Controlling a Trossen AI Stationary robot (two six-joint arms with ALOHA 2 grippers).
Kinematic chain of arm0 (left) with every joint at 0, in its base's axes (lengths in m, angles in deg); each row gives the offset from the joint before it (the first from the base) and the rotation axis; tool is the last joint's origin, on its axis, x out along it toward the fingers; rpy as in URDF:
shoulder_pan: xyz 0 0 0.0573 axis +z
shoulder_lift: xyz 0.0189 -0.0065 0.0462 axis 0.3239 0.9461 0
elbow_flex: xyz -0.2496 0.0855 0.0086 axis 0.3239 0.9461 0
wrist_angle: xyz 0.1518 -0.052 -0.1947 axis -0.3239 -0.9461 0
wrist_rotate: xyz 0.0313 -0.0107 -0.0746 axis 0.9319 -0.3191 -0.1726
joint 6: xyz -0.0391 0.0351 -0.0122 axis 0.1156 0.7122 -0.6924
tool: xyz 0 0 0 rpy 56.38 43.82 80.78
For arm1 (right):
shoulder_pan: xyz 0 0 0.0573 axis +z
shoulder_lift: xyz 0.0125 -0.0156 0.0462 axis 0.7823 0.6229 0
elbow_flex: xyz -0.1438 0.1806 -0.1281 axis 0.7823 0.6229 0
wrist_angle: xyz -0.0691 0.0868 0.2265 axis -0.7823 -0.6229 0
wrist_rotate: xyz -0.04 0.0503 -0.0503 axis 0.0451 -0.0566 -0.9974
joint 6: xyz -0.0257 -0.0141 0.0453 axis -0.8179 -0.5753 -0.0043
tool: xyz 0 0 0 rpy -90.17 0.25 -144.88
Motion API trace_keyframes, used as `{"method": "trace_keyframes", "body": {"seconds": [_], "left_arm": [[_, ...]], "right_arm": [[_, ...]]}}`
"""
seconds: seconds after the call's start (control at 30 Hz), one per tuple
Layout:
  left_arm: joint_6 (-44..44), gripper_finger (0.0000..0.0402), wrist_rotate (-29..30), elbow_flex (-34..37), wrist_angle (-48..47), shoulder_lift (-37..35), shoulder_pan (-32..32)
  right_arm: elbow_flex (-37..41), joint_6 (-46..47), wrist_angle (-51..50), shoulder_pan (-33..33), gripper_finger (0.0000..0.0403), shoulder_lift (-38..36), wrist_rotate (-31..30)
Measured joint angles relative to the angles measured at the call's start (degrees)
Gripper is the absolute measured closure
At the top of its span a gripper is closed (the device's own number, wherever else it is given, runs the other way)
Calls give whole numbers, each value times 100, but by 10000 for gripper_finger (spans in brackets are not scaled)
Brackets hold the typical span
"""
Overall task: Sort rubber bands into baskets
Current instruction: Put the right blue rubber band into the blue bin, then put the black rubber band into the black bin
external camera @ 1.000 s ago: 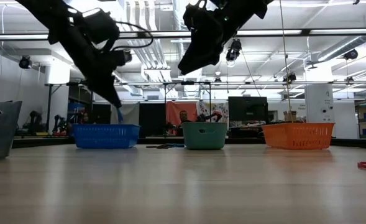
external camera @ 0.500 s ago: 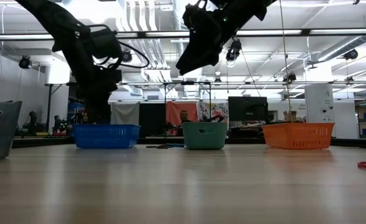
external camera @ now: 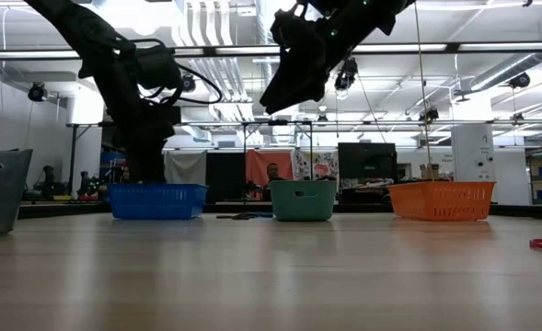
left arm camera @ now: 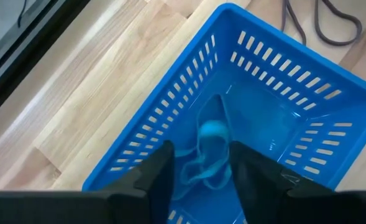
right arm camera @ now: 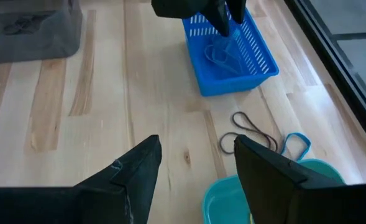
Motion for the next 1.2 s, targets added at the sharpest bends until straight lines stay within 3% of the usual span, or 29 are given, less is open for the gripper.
{"method": "trace_keyframes", "body": {"seconds": [0.4,0.63,0.77,0.93,1.2], "left_arm": [[-80,208,-1,0,58,-9,-11],[-234,201,-3,0,559,-94,-229],[-360,205,-3,11,820,-328,-727],[-458,205,28,44,924,-765,-1603],[-983,205,779,46,924,-1491,-3088]], "right_arm": [[333,256,327,-23,204,2,-4],[370,120,1062,-48,204,2,-324],[380,-164,1557,-48,205,2,-774],[382,-265,1780,-48,214,2,-814],[603,54,1799,-44,237,2,-807]]}}
